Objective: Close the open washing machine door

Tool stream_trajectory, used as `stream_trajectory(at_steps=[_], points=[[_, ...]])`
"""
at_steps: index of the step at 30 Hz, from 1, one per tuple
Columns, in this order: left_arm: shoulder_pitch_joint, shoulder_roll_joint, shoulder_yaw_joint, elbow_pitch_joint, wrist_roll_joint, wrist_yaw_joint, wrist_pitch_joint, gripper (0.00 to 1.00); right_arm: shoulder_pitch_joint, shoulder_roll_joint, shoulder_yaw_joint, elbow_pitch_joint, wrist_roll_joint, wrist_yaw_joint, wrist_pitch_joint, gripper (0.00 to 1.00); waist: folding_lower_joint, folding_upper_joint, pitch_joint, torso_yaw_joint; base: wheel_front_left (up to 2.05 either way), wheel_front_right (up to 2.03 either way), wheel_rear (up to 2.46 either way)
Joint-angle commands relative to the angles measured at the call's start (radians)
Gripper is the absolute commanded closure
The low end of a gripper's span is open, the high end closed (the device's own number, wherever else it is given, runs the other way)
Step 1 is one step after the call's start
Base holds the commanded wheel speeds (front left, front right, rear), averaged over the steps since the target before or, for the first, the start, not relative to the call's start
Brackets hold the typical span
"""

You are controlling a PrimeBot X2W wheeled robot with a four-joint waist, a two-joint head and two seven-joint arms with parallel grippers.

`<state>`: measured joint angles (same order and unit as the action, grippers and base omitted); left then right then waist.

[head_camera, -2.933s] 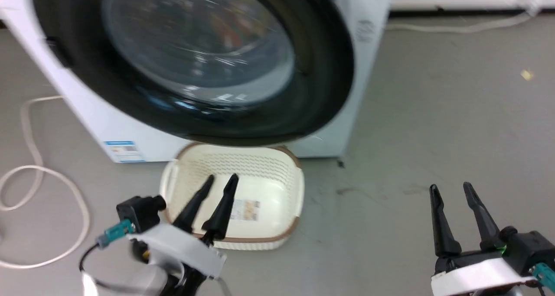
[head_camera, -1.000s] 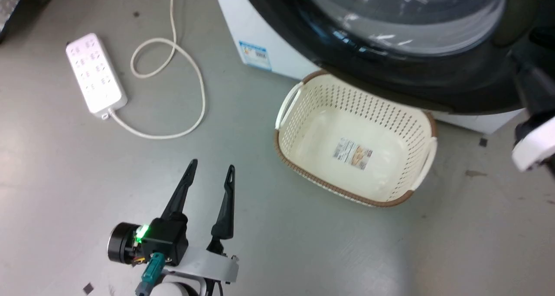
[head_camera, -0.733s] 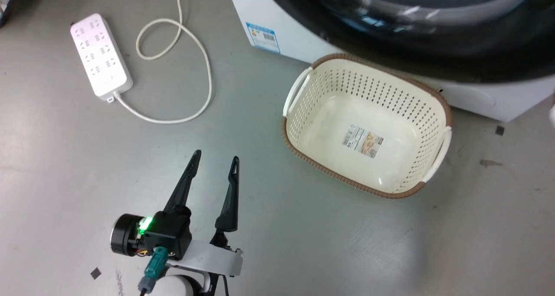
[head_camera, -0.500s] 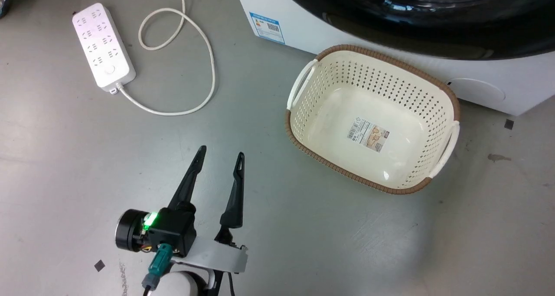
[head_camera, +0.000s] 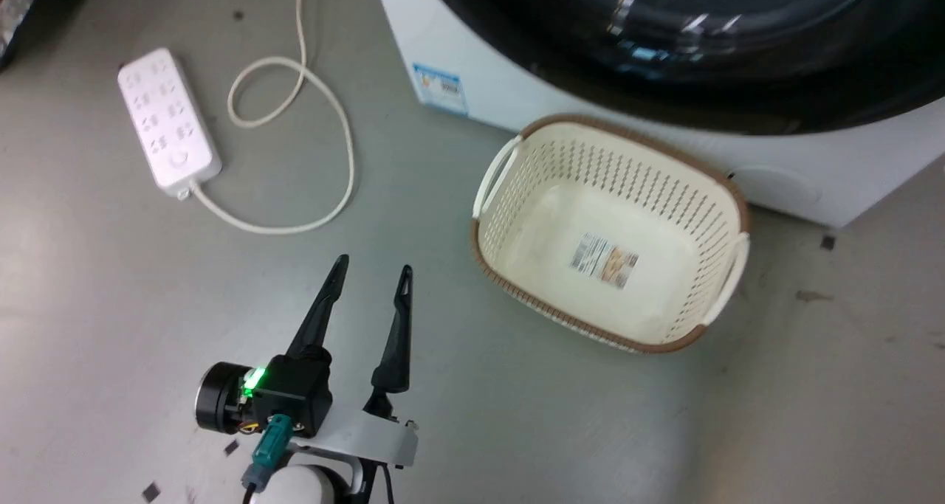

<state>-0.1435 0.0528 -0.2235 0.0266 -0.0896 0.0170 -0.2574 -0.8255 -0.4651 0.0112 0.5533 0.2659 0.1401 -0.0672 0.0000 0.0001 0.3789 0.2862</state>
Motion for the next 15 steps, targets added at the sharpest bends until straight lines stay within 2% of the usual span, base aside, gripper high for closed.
stream_trajectory(at_steps=[1, 2, 7, 10, 14, 15], points=[[0.008, 0.0, 0.011, 0.009, 0.002, -0.004, -0.004, 0.0, 0.038, 0.015, -0.013, 0.002, 0.011, -0.009, -0.024, 0.27, 0.0, -0.0001, -0.066, -0.036, 0.0, 0.0, 0.0], [0.013, 0.0, 0.016, 0.014, 0.0, -0.007, -0.004, 0.0, 0.06, 0.029, -0.011, -0.001, 0.013, -0.009, -0.033, 0.0, 0.0, -0.0001, -0.086, -0.046, 0.0, 0.0, 0.0], [0.051, 0.005, 0.041, 0.043, -0.011, -0.024, -0.004, 0.0, 0.197, 0.108, 0.005, -0.038, 0.008, -0.009, -0.087, 0.0, 0.0, -0.0001, -0.205, -0.112, 0.0, 0.0, 0.0], [0.079, 0.008, 0.059, 0.054, -0.028, -0.037, -0.004, 0.0, 0.291, 0.13, 0.024, -0.095, -0.056, -0.009, -0.121, 0.0, 0.0, -0.0001, -0.263, -0.158, 0.0, 0.0, 0.0], [0.109, 0.018, 0.075, 0.064, -0.028, -0.049, -0.004, 0.0, 0.419, 0.204, -0.022, -0.186, -0.094, -0.009, -0.148, 0.0, 0.0, -0.0001, -0.319, -0.207, 0.0, 0.0, 0.0], [0.125, 0.021, 0.085, 0.073, -0.028, -0.053, -0.004, 0.0, 0.521, 0.263, -0.062, -0.263, -0.113, -0.009, -0.159, 0.0, 0.0, -0.0001, -0.345, -0.233, 0.0, 0.0, 0.0]])
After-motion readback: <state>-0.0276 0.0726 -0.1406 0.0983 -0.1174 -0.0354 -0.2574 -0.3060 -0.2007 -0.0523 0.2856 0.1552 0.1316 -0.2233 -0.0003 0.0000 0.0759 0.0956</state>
